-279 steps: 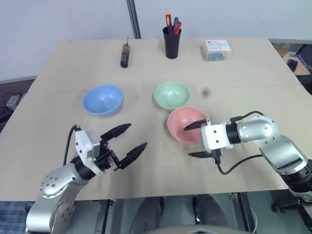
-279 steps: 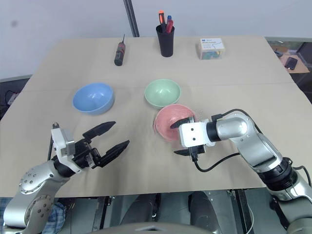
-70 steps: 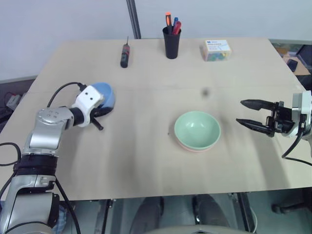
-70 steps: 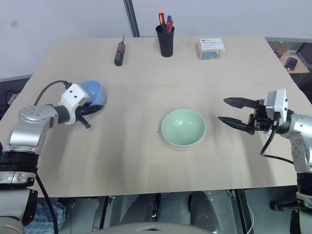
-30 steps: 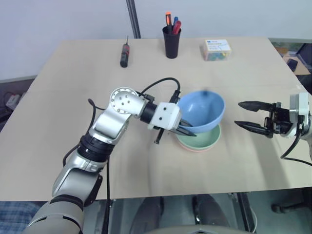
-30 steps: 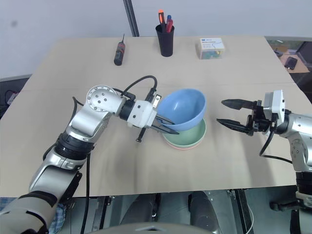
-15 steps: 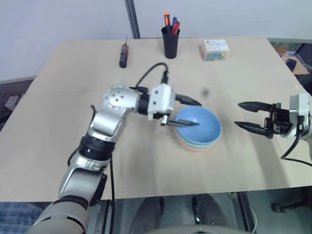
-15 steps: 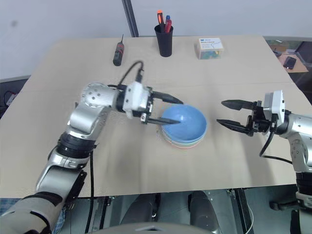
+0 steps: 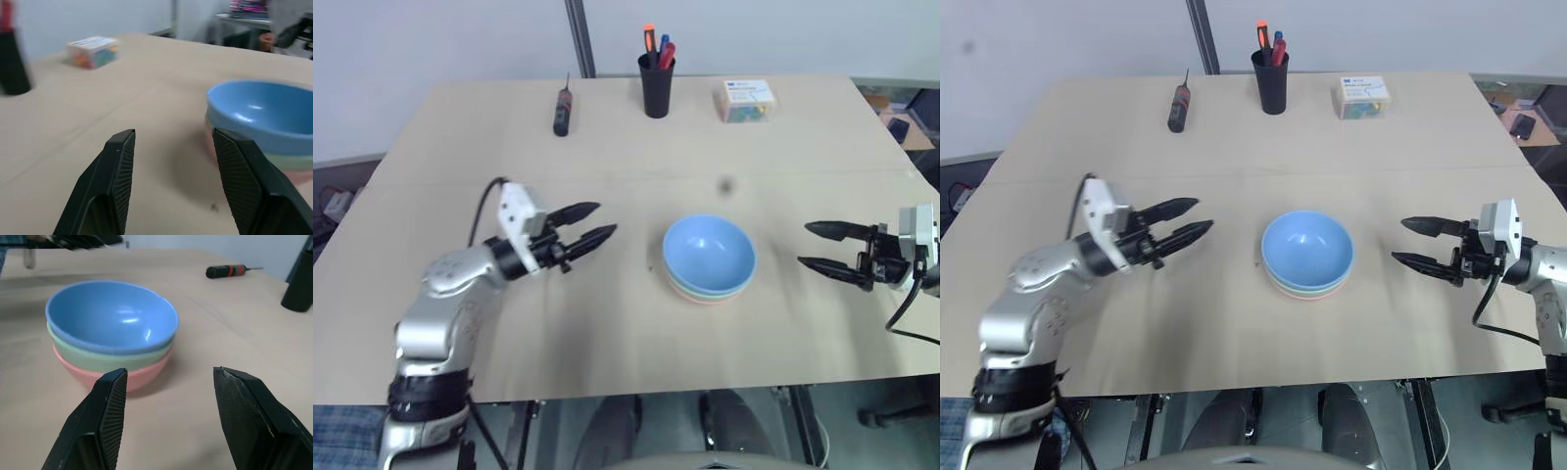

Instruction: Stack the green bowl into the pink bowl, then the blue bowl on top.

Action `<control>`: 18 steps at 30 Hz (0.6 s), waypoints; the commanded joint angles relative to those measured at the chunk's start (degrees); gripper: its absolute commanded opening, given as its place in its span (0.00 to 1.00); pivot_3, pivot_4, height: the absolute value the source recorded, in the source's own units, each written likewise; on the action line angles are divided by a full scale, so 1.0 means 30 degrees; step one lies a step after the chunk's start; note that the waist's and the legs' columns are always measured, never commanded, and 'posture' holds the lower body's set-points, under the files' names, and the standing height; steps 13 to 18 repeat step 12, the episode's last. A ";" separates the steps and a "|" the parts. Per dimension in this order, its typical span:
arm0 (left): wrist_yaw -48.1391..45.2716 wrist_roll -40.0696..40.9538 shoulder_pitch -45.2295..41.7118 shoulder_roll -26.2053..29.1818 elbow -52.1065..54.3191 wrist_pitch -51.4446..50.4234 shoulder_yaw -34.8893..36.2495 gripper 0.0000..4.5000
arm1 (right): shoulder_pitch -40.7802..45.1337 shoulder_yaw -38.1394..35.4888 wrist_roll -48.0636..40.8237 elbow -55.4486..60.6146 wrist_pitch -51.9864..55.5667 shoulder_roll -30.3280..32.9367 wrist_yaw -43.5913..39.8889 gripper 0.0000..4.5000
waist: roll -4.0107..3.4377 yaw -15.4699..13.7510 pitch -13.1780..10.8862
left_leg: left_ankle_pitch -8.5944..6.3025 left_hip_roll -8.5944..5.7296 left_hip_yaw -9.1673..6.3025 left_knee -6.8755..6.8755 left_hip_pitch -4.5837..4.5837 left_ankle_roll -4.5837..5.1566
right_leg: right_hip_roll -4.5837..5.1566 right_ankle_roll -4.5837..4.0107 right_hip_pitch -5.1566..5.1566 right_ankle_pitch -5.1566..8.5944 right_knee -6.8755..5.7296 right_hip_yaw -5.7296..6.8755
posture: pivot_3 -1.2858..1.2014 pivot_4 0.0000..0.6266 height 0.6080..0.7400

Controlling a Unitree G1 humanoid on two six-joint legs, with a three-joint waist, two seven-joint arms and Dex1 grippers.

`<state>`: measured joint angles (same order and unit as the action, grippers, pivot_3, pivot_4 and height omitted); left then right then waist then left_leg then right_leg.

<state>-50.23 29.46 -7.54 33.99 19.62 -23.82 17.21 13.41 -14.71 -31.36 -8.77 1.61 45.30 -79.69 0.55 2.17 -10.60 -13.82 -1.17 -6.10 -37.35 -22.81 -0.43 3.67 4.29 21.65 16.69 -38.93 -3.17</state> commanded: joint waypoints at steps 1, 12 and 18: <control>0.0747 0.0545 0.2108 0.0259 0.1700 0.0404 0.2189 0.59 | 0.0383 -0.0600 0.0056 -0.0860 -0.0791 0.0343 -0.0381 0.65 | -0.0001 0.0007 0.0000 | 0.0000 -0.0002 0.0003 0.0000 0.0006 0.0000 | 0.0000 0.0000 -0.0008 0.0000 0.0004 0.0000 | 0.52 0.24 1.00; 0.1849 0.0453 0.5502 0.0043 0.3317 0.1782 0.3273 0.59 | 0.1992 0.0125 0.0713 -0.3069 -0.1388 0.0253 -0.1358 0.65 | -0.0003 -0.0092 0.0002 | -0.0002 -0.0004 0.0040 0.0006 0.0019 0.0000 | 0.0009 -0.0002 -0.0028 0.0000 0.0012 0.0005 | 0.52 0.24 1.00; 0.1849 0.0453 0.5502 0.0043 0.3317 0.1782 0.3273 0.59 | 0.1992 0.0125 0.0713 -0.3069 -0.1388 0.0253 -0.1358 0.65 | -0.0003 -0.0092 0.0002 | -0.0002 -0.0004 0.0040 0.0006 0.0019 0.0000 | 0.0009 -0.0002 -0.0028 0.0000 0.0012 0.0005 | 0.52 0.24 1.00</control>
